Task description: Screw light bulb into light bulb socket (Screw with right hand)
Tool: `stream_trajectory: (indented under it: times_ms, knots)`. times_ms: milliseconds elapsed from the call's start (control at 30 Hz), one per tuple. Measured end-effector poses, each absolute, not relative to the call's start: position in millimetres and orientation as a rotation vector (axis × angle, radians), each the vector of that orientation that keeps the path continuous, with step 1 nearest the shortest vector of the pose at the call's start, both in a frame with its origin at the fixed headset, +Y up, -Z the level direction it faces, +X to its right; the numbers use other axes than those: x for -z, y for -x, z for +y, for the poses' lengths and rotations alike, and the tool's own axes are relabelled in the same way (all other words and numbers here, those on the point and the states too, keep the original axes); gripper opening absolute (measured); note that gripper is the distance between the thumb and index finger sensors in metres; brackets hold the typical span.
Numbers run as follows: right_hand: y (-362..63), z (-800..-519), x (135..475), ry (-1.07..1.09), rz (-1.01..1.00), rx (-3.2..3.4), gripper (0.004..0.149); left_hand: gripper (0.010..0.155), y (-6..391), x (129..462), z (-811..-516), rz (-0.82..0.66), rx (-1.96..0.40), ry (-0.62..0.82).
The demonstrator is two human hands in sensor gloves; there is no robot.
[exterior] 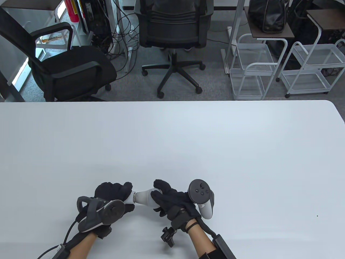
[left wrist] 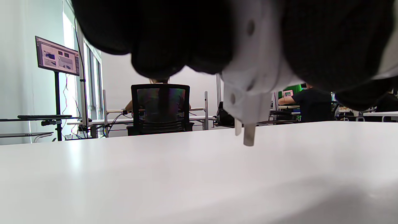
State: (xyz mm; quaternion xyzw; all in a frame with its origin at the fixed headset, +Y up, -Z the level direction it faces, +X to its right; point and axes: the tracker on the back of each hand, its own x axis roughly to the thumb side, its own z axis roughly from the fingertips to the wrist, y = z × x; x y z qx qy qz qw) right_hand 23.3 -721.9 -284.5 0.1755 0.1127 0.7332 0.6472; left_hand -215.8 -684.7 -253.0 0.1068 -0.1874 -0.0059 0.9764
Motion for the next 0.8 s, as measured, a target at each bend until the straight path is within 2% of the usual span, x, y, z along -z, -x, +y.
stream_trajectory:
  times_ms: [233, 467, 667, 800]
  knots:
    - [-19.9, -718.2, 283.1, -0.550, 0.261, -1.755, 0.063, 0.073, 218.2, 254.4, -684.5, -0.377, -0.036, -0.185]
    - [-20.1, -725.3, 282.4, -0.401, 0.275, -1.655, 0.062, 0.074, 212.7, 251.5, -686.6, -0.374, 0.055, -0.225]
    - [-20.4, -717.9, 282.6, -0.569, 0.252, -1.783, 0.064, 0.073, 216.9, 252.7, -687.1, -0.361, -0.023, -0.203]
    - [-18.6, -713.4, 282.5, -0.526, 0.242, -1.784, 0.062, 0.074, 213.1, 249.8, -687.2, -0.374, 0.051, -0.238]
